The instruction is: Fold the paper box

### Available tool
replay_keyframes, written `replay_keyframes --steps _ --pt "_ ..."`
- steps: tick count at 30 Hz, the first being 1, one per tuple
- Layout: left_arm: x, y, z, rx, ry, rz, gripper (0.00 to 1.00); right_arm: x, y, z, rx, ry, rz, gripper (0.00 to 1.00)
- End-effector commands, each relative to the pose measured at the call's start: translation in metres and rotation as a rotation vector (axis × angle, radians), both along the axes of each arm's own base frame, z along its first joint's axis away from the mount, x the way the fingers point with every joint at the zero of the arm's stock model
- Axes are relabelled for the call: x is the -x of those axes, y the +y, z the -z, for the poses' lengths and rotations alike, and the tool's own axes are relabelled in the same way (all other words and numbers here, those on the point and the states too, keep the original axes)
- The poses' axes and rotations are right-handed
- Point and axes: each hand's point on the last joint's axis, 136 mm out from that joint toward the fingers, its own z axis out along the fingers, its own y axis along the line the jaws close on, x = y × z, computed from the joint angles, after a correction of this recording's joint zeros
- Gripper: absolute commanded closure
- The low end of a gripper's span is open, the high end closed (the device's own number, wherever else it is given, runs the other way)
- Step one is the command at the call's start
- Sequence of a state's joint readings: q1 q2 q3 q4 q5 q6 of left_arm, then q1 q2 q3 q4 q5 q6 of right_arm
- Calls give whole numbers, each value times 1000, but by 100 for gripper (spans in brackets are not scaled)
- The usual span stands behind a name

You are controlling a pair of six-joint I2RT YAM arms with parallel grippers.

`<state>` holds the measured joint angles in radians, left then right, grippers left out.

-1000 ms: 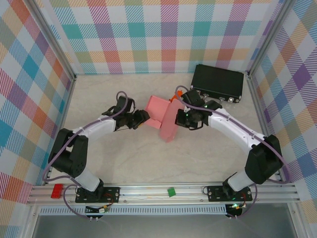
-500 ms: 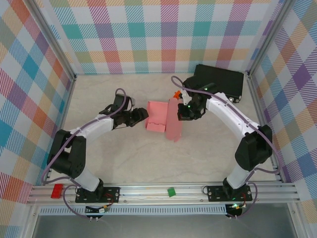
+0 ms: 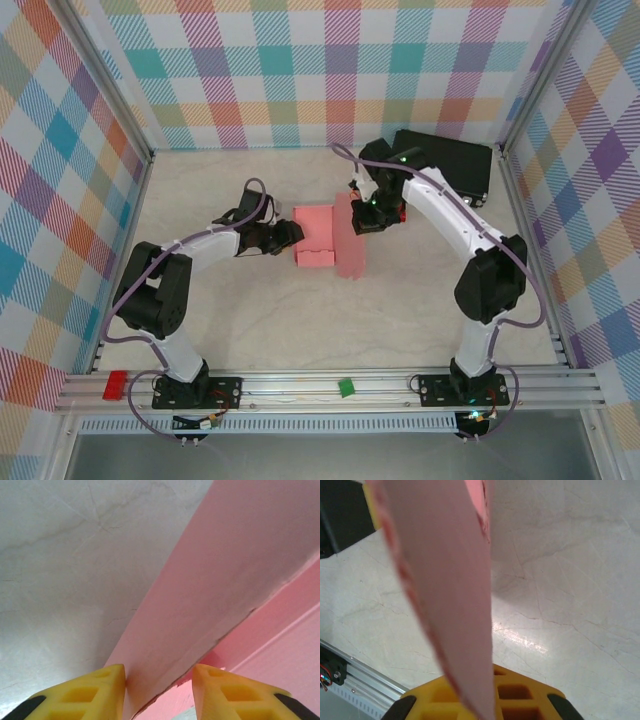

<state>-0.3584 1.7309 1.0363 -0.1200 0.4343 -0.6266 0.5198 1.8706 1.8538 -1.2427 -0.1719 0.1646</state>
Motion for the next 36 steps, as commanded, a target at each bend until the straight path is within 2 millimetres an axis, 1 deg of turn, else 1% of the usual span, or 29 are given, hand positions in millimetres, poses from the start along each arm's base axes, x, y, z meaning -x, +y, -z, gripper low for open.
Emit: replay_keyframes --steps 1,5,9,13,16,20,23,25,27,28,29,31,33,36 --pt "9 -10 -8 60 8 10 61 -4 0 -3 24 2 -38 87" --pt "19 -12 -8 81 28 -18 62 -18 3 -6 47 -26 -43 81" --pt "26 -12 -3 110 67 -61 62 -31 9 -10 67 -60 -55 72" --pt "31 -22 -7 153 74 -53 62 -42 19 -12 74 -91 -71 64" --pt "32 -31 -12 186 73 -32 62 -55 21 -17 86 -145 -45 58" --pt "32 -31 -20 187 58 -22 62 -73 12 -38 120 -258 25 51" --pt "32 -19 -26 108 30 -26 59 -83 -1 -62 135 -359 100 49" --pt "29 -7 -32 42 0 -32 55 -85 -12 -80 134 -418 157 48" --pt "23 8 -38 -28 -27 -46 51 -84 -23 -96 118 -461 208 47" --pt "17 17 -42 -65 -46 -60 51 -82 -29 -102 106 -482 230 46" --pt "15 28 -41 -107 -35 -71 50 -78 -35 -107 92 -499 249 46" --pt "-1 44 -46 -158 -64 -104 48 -69 -46 -110 71 -514 277 44" --pt "-22 55 -48 -198 -89 -123 48 -56 -56 -108 45 -516 287 43" --pt "-55 66 -37 -274 -87 -130 49 -31 -67 -92 25 -514 272 43"
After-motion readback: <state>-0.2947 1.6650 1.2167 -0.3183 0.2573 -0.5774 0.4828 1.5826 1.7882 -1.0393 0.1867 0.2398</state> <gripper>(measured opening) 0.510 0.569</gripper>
